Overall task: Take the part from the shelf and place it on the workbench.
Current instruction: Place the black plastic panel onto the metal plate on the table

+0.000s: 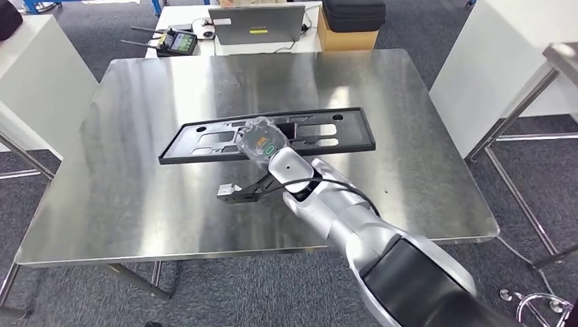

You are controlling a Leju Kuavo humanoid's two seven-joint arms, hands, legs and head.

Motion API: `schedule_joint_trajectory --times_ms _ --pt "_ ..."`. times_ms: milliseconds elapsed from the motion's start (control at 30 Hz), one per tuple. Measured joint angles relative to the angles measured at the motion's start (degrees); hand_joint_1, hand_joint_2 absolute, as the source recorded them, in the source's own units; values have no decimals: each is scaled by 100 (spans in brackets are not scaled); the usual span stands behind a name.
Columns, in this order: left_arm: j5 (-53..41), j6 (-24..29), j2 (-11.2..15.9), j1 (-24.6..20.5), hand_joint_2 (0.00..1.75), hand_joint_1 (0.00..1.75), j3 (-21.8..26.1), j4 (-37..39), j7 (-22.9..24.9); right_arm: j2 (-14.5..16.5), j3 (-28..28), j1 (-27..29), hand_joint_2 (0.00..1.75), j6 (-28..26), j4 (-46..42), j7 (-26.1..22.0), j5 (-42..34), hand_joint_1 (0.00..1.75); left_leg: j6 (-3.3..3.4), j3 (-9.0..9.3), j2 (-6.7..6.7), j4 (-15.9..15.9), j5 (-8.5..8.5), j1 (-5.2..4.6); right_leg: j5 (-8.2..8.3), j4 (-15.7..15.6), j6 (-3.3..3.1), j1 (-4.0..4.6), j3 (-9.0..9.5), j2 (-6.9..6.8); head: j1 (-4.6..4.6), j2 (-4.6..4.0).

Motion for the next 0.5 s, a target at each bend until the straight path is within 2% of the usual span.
schedule_joint_trajectory --times_ms 67,100,167,233,267,300,367,400,433,500 --pt "13 31 1 -4 175 0 1 -3 13 34 11 -2 175 12 9 1 1 175 -39 -76 22 253 -15 24 -16 -38 -83 -52 115 7 -6 1" --pt "16 45 -1 -9 175 0 1 -4 20 55 15 -5 175 12 10 1 1 175 -67 -223 38 514 -44 39 -42 -56 -120 -65 181 11 -8 1" --pt "15 73 -7 -9 175 0 1 -5 38 87 27 -5 175 14 16 0 2 175 -146 -699 68 1247 -252 74 -115 -75 -201 -72 276 16 -9 1" --pt "11 97 -11 -3 175 0 0 -5 63 106 39 13 175 19 25 -1 2 175 -218 -1133 79 1731 -521 115 -191 -74 -227 -73 345 29 -9 1" --pt "11 105 -10 0 175 0 1 -5 73 108 43 27 175 21 29 -2 2 131 -243 -1239 87 1718 -500 139 -234 -74 -212 -77 391 38 -10 1" --pt "11 110 -9 2 175 0 2 -5 77 110 44 41 175 22 33 -2 2 87 -262 -1249 95 1512 -318 163 -281 -72 -193 -85 448 47 -9 1" --pt "2 109 -8 10 175 0 4 -4 75 123 45 56 175 26 38 -1 2 0 -285 -1077 115 738 331 206 -382 -61 -129 -93 565 61 -9 1" --pt "-7 114 -9 12 175 0 4 -3 74 134 45 54 175 27 38 -1 2 0 -271 -972 121 388 529 207 -425 -49 -90 -85 593 71 -10 1" --pt "-21 127 -10 15 175 0 3 -3 78 144 46 51 175 28 39 0 2 0 -238 -897 123 183 635 201 -460 -36 -50 -67 599 79 -10 1" --pt "-39 171 -19 26 175 0 2 -3 92 153 47 55 175 29 40 1 2 0 -163 -837 114 82 626 184 -510 -9 -4 -28 589 87 -4 1"
